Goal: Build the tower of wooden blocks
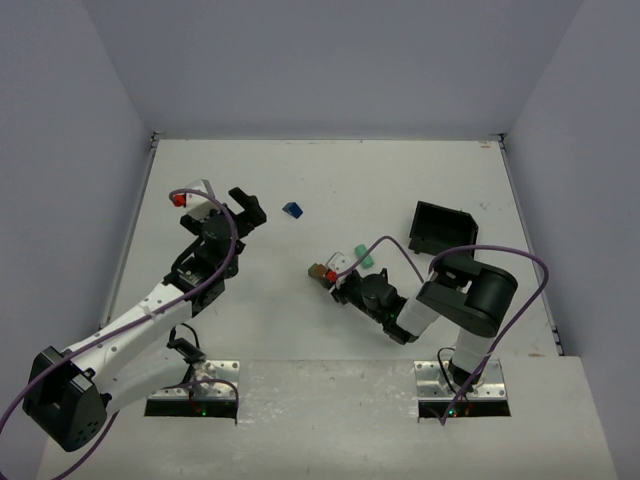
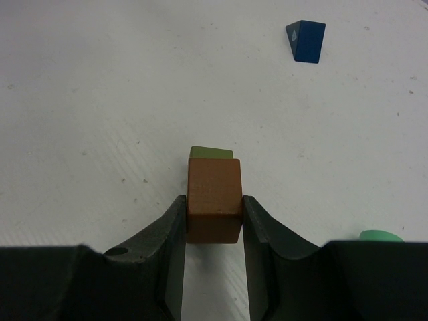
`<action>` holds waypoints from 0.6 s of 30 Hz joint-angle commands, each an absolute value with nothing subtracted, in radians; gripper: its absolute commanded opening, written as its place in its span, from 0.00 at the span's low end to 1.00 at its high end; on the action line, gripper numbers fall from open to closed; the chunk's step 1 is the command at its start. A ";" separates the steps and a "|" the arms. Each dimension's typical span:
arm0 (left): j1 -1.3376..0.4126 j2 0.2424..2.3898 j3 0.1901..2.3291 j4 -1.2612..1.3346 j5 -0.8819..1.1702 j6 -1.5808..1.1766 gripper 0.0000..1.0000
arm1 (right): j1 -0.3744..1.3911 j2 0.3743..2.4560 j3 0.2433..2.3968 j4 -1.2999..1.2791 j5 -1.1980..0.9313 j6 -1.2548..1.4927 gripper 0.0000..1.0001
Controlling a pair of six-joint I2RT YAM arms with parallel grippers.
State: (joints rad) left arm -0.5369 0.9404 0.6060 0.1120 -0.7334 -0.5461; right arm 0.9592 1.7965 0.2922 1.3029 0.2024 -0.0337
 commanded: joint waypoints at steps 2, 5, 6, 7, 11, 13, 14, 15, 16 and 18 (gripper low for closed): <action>-0.535 0.937 0.617 0.133 -0.744 -0.536 1.00 | 0.966 1.813 0.321 1.611 0.219 -0.015 0.00; -0.535 0.936 0.615 0.132 -0.744 -0.535 1.00 | 0.966 1.824 0.322 1.629 0.230 -0.015 0.00; -0.535 0.935 0.617 0.130 -0.746 -0.535 1.00 | 0.966 1.829 0.324 1.633 0.235 -0.014 0.00; -0.535 0.934 0.617 0.130 -0.747 -0.535 1.00 | 0.966 1.830 0.323 1.636 0.241 -0.013 0.00; -0.535 0.934 0.616 0.129 -0.749 -0.535 1.00 | 0.966 1.835 0.324 1.640 0.245 -0.010 0.00; -0.534 0.934 0.617 0.129 -0.749 -0.535 1.00 | 0.966 1.842 0.325 1.641 0.245 -0.013 0.00; -0.535 0.934 0.617 0.128 -0.749 -0.536 1.00 | 0.966 1.846 0.327 1.641 0.245 -0.013 0.00; -0.535 0.934 0.617 0.127 -0.749 -0.536 1.00 | 0.967 1.847 0.328 1.643 0.245 -0.010 0.00; -0.535 0.933 0.617 0.127 -0.750 -0.535 1.00 | 0.968 1.848 0.326 1.646 0.246 -0.008 0.00; -0.534 0.933 0.617 0.126 -0.749 -0.535 1.00 | 0.968 1.846 0.321 1.650 0.247 -0.008 0.00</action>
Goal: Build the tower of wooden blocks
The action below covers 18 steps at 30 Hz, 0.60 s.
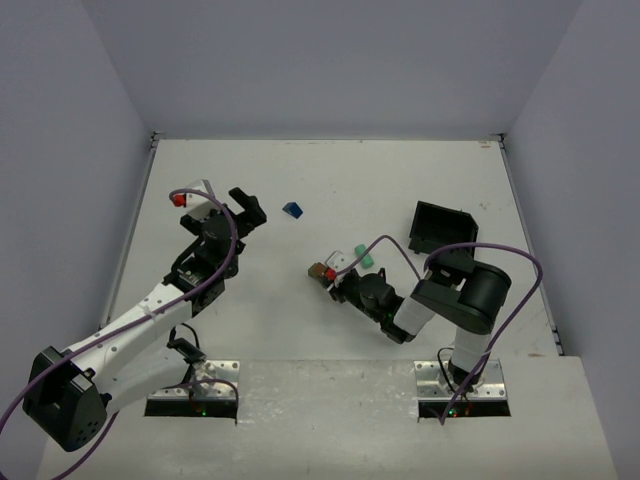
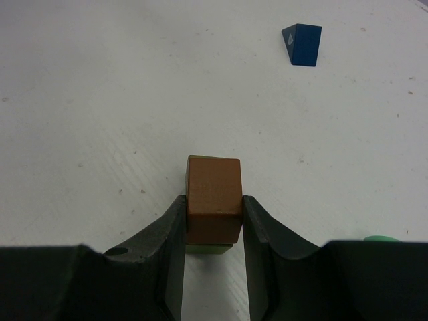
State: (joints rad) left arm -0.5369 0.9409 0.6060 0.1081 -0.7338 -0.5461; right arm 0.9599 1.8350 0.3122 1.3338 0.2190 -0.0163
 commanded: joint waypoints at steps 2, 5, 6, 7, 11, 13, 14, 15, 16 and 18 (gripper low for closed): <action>-0.535 0.933 0.617 0.126 -0.750 -0.535 1.00 | 0.969 1.843 0.319 1.651 0.245 -0.008 0.00; -0.534 0.935 0.617 0.126 -0.748 -0.534 1.00 | 0.972 1.843 0.319 1.652 0.247 -0.010 0.01; -0.535 0.936 0.617 0.125 -0.748 -0.532 1.00 | 0.973 1.844 0.318 1.652 0.249 -0.011 0.02; -0.535 0.937 0.618 0.124 -0.749 -0.531 1.00 | 0.974 1.844 0.317 1.652 0.250 -0.012 0.03; -0.535 0.939 0.618 0.123 -0.749 -0.531 1.00 | 0.980 1.839 0.316 1.652 0.247 -0.015 0.10; -0.535 0.937 0.618 0.123 -0.748 -0.531 1.00 | 0.982 1.839 0.316 1.652 0.250 -0.017 0.14; -0.535 0.937 0.618 0.123 -0.748 -0.531 1.00 | 0.983 1.839 0.315 1.652 0.250 -0.017 0.16; -0.535 0.938 0.618 0.123 -0.747 -0.530 1.00 | 0.983 1.839 0.314 1.652 0.250 -0.017 0.19; -0.535 0.939 0.618 0.123 -0.745 -0.529 1.00 | 0.983 1.839 0.314 1.652 0.250 -0.018 0.21; -0.535 0.940 0.618 0.123 -0.743 -0.528 1.00 | 0.984 1.841 0.315 1.651 0.252 -0.018 0.23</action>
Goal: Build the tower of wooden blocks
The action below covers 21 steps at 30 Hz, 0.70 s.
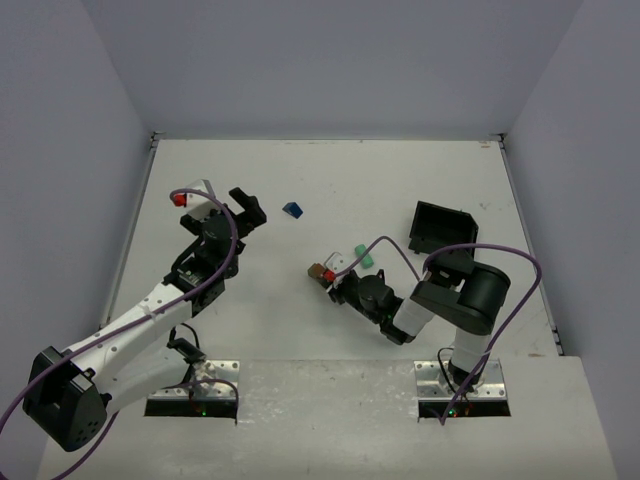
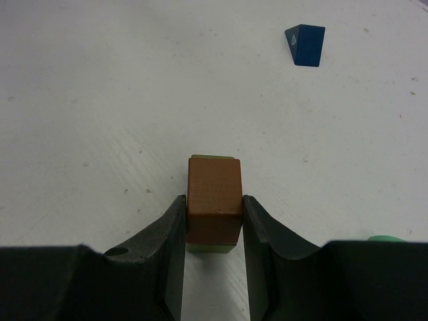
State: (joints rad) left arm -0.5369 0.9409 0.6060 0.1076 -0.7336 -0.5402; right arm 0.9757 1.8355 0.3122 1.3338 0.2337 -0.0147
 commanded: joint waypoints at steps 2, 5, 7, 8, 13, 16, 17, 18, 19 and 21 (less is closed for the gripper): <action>-0.535 0.939 0.618 0.122 -0.742 -0.526 1.00 | 0.985 1.839 0.316 1.651 0.258 -0.018 0.27; -0.535 0.937 0.620 0.120 -0.742 -0.526 1.00 | 0.987 1.836 0.316 1.653 0.272 -0.019 0.29; -0.534 0.937 0.621 0.118 -0.739 -0.526 1.00 | 0.988 1.832 0.316 1.654 0.293 -0.020 0.29; -0.535 0.937 0.620 0.118 -0.739 -0.526 1.00 | 0.988 1.830 0.316 1.654 0.293 -0.017 0.30; -0.535 0.937 0.621 0.117 -0.741 -0.525 1.00 | 0.992 1.836 0.319 1.654 0.308 -0.021 0.31; -0.535 0.938 0.621 0.116 -0.742 -0.525 1.00 | 0.992 1.838 0.319 1.654 0.306 -0.020 0.33; -0.535 0.939 0.621 0.116 -0.742 -0.525 1.00 | 0.992 1.837 0.319 1.653 0.304 -0.020 0.34; -0.534 0.939 0.621 0.116 -0.742 -0.525 1.00 | 0.992 1.837 0.319 1.652 0.302 -0.021 0.35; -0.534 0.940 0.622 0.117 -0.742 -0.525 1.00 | 0.992 1.836 0.319 1.653 0.300 -0.021 0.36; -0.535 0.944 0.624 0.118 -0.742 -0.524 1.00 | 0.993 1.835 0.319 1.654 0.299 -0.020 0.39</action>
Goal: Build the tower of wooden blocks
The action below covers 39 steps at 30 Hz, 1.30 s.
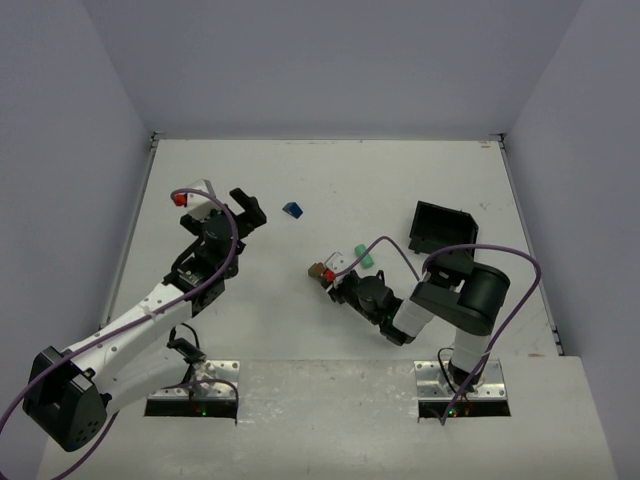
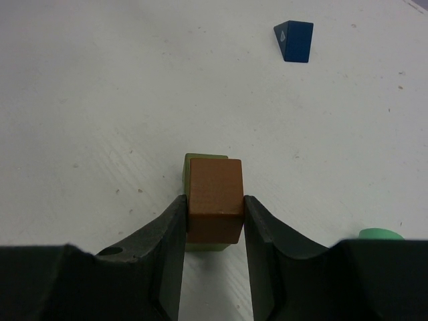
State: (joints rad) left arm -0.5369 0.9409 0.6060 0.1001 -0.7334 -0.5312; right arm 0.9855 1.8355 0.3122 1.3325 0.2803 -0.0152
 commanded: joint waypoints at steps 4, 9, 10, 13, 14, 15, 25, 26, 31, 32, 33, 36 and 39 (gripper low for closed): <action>-0.534 0.952 0.630 0.114 -0.742 -0.523 1.00 | 0.997 1.829 0.319 1.652 0.295 -0.021 0.46; -0.535 0.951 0.629 0.114 -0.742 -0.522 1.00 | 0.996 1.827 0.318 1.652 0.296 -0.021 0.48; -0.535 0.951 0.629 0.114 -0.742 -0.522 1.00 | 0.996 1.827 0.318 1.652 0.292 -0.021 0.49; -0.534 0.954 0.630 0.116 -0.742 -0.522 1.00 | 0.997 1.824 0.319 1.650 0.279 -0.021 0.50; -0.534 0.954 0.630 0.117 -0.742 -0.521 1.00 | 0.998 1.822 0.319 1.648 0.276 -0.020 0.50; -0.534 0.955 0.631 0.116 -0.741 -0.520 1.00 | 0.999 1.819 0.319 1.648 0.276 -0.019 0.49; -0.535 0.960 0.632 0.117 -0.730 -0.517 1.00 | 1.000 1.825 0.340 1.634 0.298 -0.028 0.48; -0.535 0.960 0.632 0.117 -0.730 -0.517 1.00 | 1.000 1.826 0.342 1.633 0.301 -0.029 0.48; -0.534 0.968 0.636 0.118 -0.723 -0.515 1.00 | 1.001 1.833 0.350 1.629 0.300 -0.029 0.48; -0.534 0.970 0.638 0.118 -0.723 -0.514 1.00 | 1.001 1.833 0.352 1.629 0.299 -0.028 0.47; -0.535 0.972 0.638 0.118 -0.724 -0.513 1.00 | 1.002 1.833 0.355 1.628 0.298 -0.029 0.47; -0.535 0.976 0.640 0.117 -0.724 -0.513 1.00 | 1.001 1.833 0.357 1.626 0.299 -0.032 0.45; -0.535 0.977 0.641 0.115 -0.724 -0.512 1.00 | 1.002 1.837 0.362 1.625 0.300 -0.032 0.42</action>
State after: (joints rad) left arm -0.5369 0.9779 0.6064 0.0917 -0.7246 -0.5238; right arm 0.9928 1.8355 0.3335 1.3003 0.2830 -0.0223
